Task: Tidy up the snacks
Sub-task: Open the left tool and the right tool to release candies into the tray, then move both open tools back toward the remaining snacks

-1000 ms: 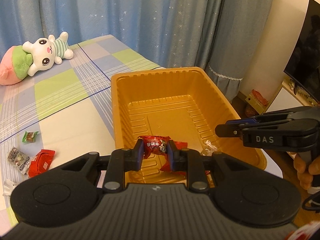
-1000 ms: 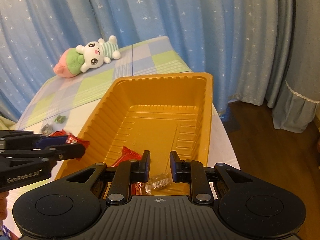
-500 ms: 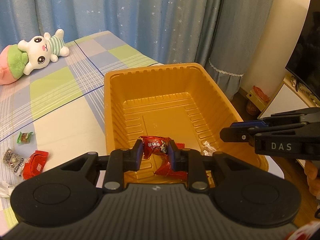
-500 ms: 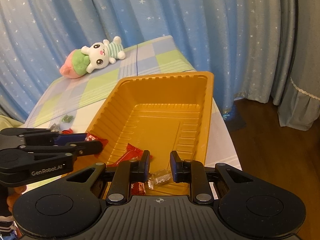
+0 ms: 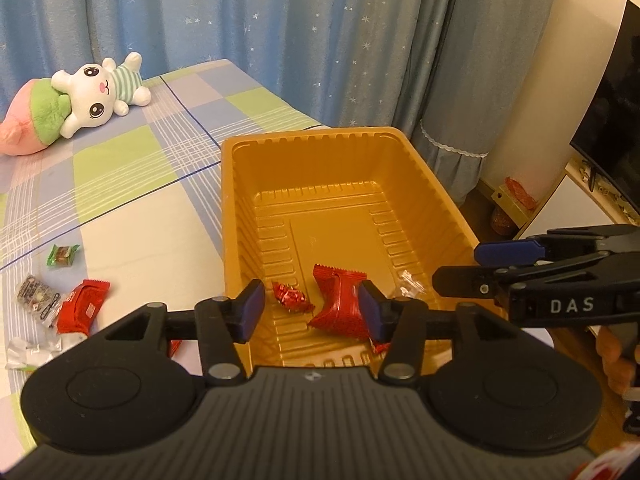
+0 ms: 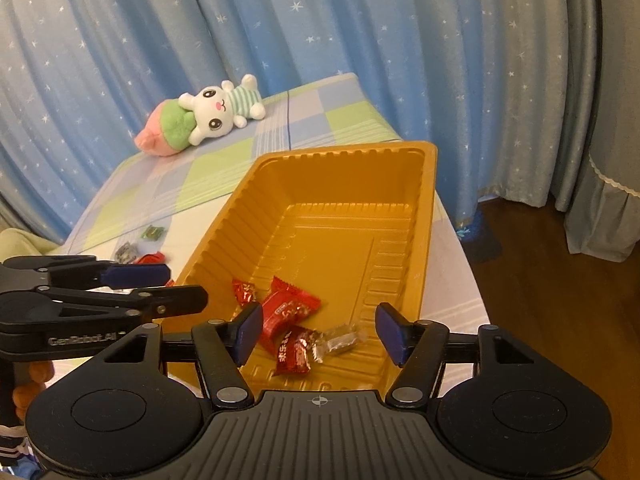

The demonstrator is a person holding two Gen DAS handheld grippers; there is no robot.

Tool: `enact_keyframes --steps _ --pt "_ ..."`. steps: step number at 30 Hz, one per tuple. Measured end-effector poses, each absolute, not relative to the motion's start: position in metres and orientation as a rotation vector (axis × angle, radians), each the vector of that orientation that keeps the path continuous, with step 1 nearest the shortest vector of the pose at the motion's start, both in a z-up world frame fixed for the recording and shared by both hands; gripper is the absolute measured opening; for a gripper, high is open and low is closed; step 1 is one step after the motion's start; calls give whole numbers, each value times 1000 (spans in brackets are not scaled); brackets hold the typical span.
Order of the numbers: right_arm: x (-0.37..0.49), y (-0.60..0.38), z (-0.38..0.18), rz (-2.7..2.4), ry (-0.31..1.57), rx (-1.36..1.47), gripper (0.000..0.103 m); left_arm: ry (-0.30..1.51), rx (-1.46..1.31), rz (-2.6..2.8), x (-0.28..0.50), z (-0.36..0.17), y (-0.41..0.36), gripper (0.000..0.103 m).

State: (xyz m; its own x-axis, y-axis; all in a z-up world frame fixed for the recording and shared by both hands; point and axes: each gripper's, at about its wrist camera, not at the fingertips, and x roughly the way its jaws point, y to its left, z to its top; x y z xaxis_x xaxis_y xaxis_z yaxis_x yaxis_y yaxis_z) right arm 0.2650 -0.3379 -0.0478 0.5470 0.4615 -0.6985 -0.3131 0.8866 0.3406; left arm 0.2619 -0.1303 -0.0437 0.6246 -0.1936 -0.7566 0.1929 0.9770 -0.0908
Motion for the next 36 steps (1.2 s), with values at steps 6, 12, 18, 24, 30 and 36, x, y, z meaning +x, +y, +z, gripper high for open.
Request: enact_keyframes --steps 6,12,18,24,30,36 --pt "256 -335 -45 467 890 186 70 863 -22 -222 246 -36 -124 54" --pt "246 -329 -40 465 897 181 76 864 -39 -220 231 -31 -114 56" --pt "231 -318 -38 470 907 178 77 873 -44 -217 214 -29 -101 56" --pt "212 -298 -36 479 921 167 77 882 -51 -213 196 -28 -81 56" --pt "197 -275 -34 481 928 162 77 892 -60 -216 182 -28 -60 56" --pt "188 -246 -33 497 933 154 77 887 -65 -211 167 -27 -34 56"
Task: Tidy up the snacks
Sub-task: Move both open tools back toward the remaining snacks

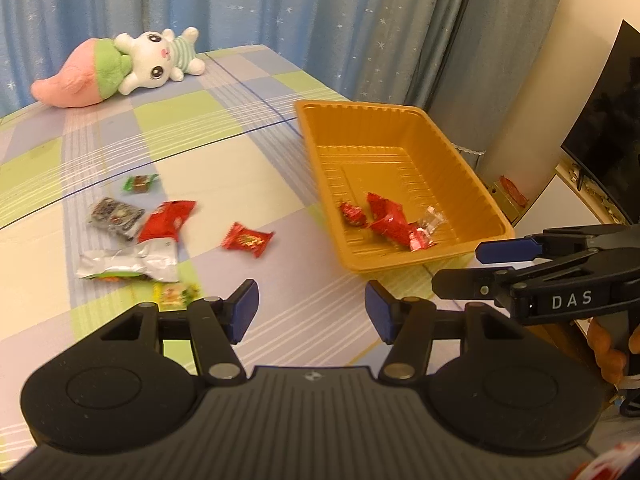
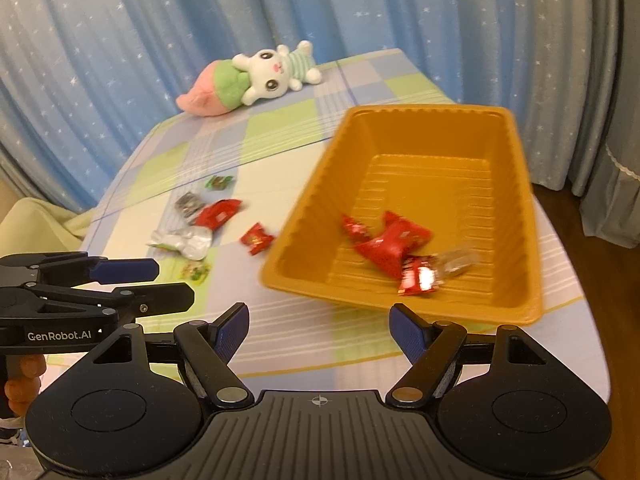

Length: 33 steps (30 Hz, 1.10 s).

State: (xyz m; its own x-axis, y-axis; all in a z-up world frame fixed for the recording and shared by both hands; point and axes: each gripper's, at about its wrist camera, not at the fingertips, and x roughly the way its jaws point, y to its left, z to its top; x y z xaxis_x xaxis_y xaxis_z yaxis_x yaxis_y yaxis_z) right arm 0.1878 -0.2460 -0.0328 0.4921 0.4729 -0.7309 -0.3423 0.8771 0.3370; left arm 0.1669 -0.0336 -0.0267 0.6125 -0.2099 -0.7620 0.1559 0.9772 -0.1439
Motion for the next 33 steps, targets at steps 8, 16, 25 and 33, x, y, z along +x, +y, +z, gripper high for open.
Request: enact_keyframes --steps 8,16,25,33 --pt "177 -198 -35 523 949 140 77 895 -80 -175 149 -27 14 56" --pt "174 -152 -37 551 942 123 77 912 -82 -136 140 -31 62 56" --pt "180 -103 -50 597 949 90 77 933 -93 -103 139 -39 103 56" --pt "190 -75 -67 630 958 67 77 952 -107 -77 139 -49 129 56"
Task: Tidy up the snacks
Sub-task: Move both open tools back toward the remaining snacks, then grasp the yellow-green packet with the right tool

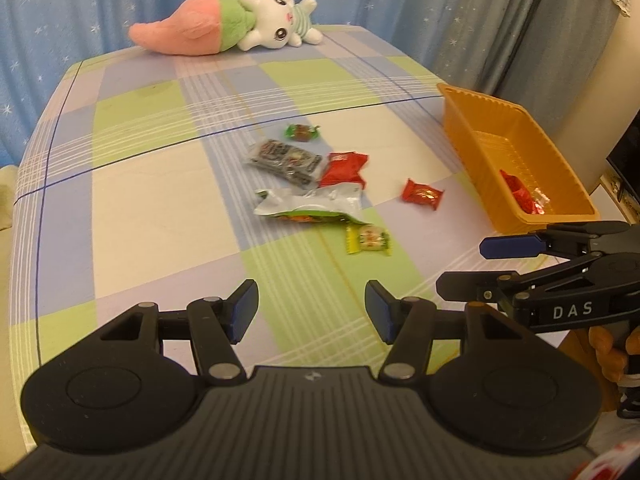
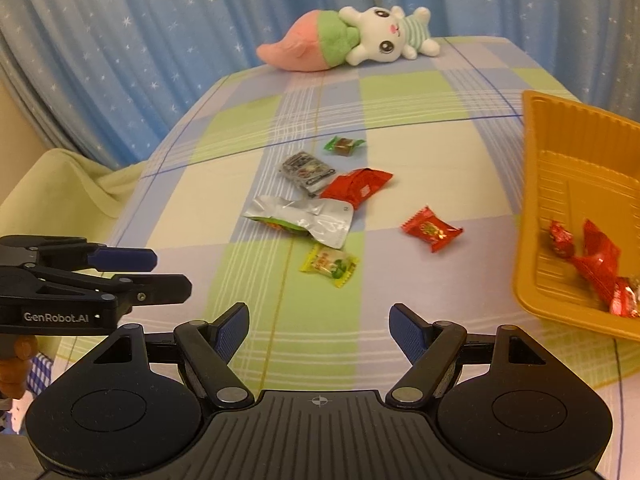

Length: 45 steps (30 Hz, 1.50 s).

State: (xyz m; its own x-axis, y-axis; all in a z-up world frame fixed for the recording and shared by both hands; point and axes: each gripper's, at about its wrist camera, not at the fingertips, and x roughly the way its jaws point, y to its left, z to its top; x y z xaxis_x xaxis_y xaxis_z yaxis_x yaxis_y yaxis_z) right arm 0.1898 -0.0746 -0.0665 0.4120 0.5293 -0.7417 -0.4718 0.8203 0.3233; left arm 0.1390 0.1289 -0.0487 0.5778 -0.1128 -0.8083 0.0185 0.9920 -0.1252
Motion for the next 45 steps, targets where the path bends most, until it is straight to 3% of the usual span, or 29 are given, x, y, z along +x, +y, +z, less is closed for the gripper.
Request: enact_keyframes --steps 17,19,30,45 --pt "229 -40 -93 722 903 -18 75 979 -134 0 153 -67 166 56" --pt "235 -36 -95 738 899 -28 68 982 -137 8 155 -69 169 56" --pt "256 -24 -113 776 921 -75 56 1002 -151 37 165 -76 178 57" --pt "249 -20 -123 820 939 -124 45 1019 -156 45 172 -84 178 57"
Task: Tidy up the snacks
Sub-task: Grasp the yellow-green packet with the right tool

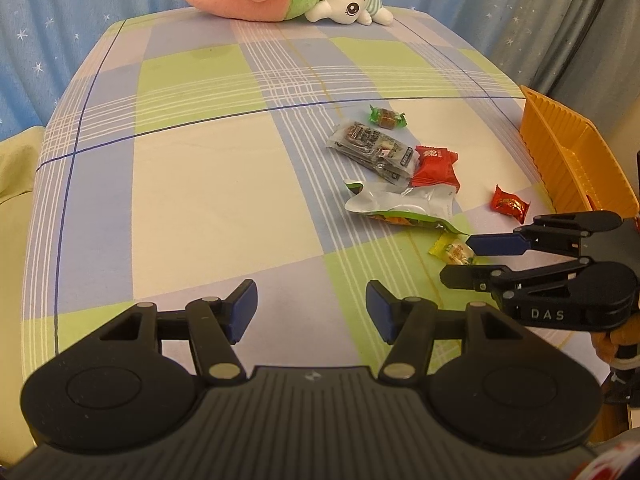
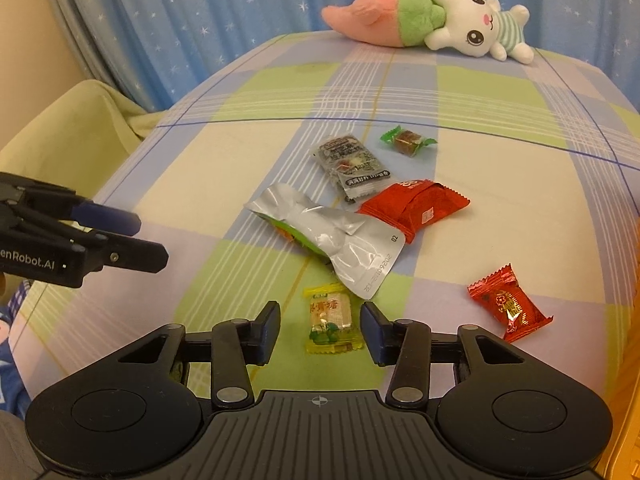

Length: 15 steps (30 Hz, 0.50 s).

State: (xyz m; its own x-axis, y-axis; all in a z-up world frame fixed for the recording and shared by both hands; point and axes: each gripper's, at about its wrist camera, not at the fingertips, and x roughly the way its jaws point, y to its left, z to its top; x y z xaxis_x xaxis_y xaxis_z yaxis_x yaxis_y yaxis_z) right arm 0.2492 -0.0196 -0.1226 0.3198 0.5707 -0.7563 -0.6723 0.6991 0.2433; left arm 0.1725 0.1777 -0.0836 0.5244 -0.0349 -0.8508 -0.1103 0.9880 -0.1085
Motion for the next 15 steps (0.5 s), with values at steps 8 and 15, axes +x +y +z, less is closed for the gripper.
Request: enact_keyframes --steps 8,15 --pt "249 -11 -123 775 923 -152 38 1019 -156 45 173 -84 177 57" --pt "245 -4 -124 736 896 -228 23 1018 -147 38 176 -85 176 57"
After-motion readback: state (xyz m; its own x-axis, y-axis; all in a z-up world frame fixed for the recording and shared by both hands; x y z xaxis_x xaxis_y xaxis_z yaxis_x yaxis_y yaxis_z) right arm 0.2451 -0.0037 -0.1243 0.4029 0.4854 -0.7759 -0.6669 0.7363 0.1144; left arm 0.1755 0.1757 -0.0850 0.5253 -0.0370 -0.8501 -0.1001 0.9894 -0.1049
